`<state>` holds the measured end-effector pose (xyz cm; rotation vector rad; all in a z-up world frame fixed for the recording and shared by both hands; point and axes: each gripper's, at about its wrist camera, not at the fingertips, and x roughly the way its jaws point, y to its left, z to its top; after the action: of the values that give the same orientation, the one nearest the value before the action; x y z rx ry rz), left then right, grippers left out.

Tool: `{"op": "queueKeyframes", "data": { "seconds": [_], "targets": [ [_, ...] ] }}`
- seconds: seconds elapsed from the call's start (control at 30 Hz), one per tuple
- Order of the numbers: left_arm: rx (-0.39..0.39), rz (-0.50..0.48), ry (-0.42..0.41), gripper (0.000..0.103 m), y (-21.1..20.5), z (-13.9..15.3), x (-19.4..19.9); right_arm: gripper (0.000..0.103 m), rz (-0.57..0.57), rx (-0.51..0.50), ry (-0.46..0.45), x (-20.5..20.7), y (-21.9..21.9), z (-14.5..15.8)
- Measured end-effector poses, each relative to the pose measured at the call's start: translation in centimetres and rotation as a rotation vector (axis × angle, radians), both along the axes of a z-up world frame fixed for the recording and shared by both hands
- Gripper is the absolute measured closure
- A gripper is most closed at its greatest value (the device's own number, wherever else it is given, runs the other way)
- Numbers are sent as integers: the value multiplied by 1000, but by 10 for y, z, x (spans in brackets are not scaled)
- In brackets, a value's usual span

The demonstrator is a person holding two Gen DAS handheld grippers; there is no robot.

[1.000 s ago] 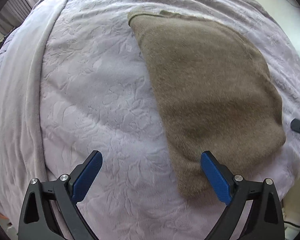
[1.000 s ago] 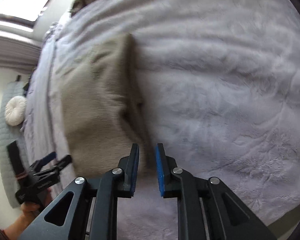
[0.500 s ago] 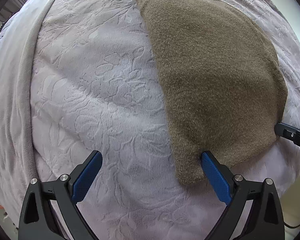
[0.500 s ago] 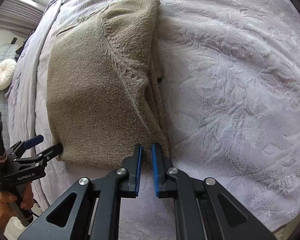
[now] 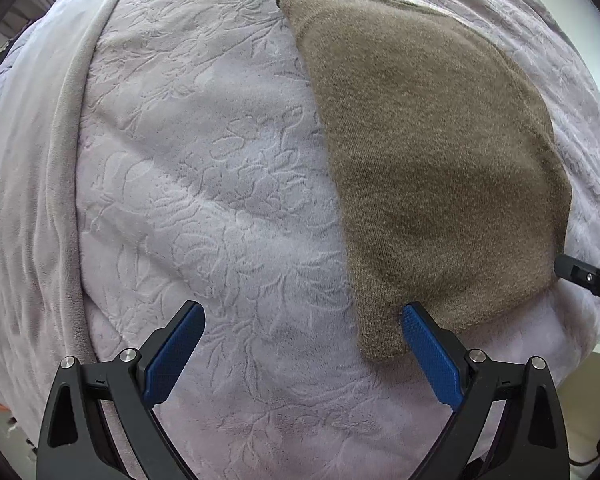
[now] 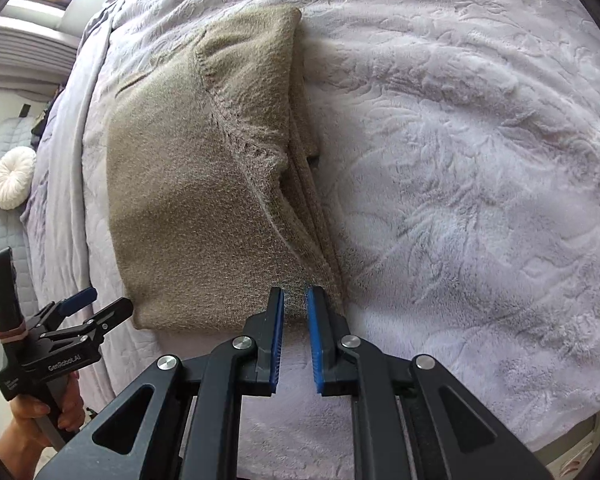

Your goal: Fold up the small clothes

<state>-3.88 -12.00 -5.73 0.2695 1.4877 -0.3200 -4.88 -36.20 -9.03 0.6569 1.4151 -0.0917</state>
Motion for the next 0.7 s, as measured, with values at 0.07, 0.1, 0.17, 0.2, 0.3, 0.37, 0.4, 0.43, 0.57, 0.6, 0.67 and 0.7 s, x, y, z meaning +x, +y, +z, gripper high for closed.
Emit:
{"op": "queueKeyframes", "data": {
  "seconds": [0.07,0.1,0.17,0.2,0.3,0.37,0.4,0.43,0.57,0.6,0.67,0.7],
  "targets": [
    [-7,13,4,4,1,4,3,89,-6,1,-6,-4,-3,5],
    [-10,20,5,4,2,5,6,89,-9,1,-7,-4,-5,6],
    [-13,30,0,4,2,10,10,89,-20,3,-13,-5,-9,10],
    [-13,31,-2,4,4,12,20,88,-26,8,-20,-4,-11,12],
    [-26,48,5,4,2,19,31,86,-50,16,-64,0,-20,22],
    [-54,70,9,4,0,24,43,69,-66,22,-97,9,-28,28],
    [-80,90,5,4,1,27,49,64,-74,25,-107,13,-32,30],
    [-99,108,-4,4,2,30,54,61,-91,32,-124,21,-39,31],
    [-132,162,-40,4,4,41,78,61,-157,80,-167,53,-61,25],
    [-131,174,-53,4,3,43,87,61,-169,86,-169,61,-65,22],
    [-127,185,-65,4,2,40,96,61,-197,107,-177,81,-76,13],
    [-125,190,-70,4,4,40,102,61,-206,118,-176,89,-79,8]
  ]
}}
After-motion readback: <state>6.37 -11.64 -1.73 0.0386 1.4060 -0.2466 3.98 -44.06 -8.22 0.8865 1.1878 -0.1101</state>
